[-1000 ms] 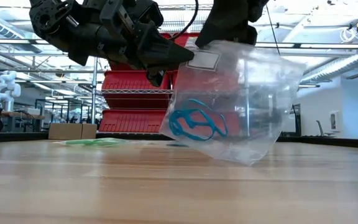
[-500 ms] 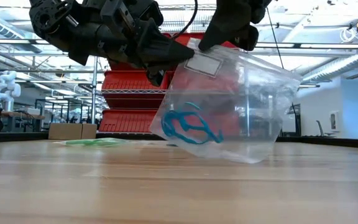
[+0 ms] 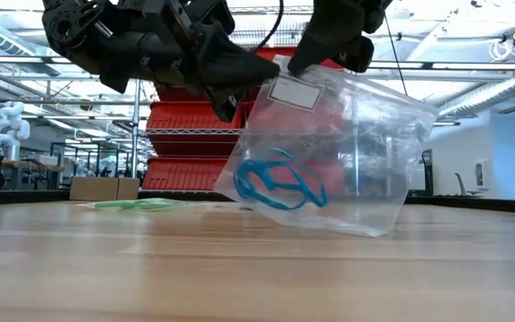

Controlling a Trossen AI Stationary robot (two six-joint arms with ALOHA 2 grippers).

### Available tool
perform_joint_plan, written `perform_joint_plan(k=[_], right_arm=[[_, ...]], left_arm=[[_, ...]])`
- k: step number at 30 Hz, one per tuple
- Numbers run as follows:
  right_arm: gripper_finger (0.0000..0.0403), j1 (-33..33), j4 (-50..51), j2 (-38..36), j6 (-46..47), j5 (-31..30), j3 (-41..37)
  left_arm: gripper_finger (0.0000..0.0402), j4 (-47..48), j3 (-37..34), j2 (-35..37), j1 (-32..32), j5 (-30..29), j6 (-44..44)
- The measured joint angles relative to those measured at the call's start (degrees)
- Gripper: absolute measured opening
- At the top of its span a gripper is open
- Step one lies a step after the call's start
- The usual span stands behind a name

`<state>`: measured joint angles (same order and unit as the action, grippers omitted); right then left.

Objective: Sort rubber bands
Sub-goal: Close the right transparent zip bag

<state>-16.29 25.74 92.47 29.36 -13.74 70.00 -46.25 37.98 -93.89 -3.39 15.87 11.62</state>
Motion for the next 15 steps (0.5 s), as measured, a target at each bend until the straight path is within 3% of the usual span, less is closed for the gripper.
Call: perform_joint_plan(k=[9, 15], right_arm=[[0.0000, -0.9, 2.7, -0.1, 2.3, -2.3, 0.0], [0.0000, -2.8, 5.4, -0.1, 3.8, -0.7, 0.0]], left_arm=[[0.0002, -1.0, 0.0, 0.0, 1.3, -2.4, 0.0], [0.0001, -1.5, 0.0, 0.1, 1.7, -3.0, 0.0]])
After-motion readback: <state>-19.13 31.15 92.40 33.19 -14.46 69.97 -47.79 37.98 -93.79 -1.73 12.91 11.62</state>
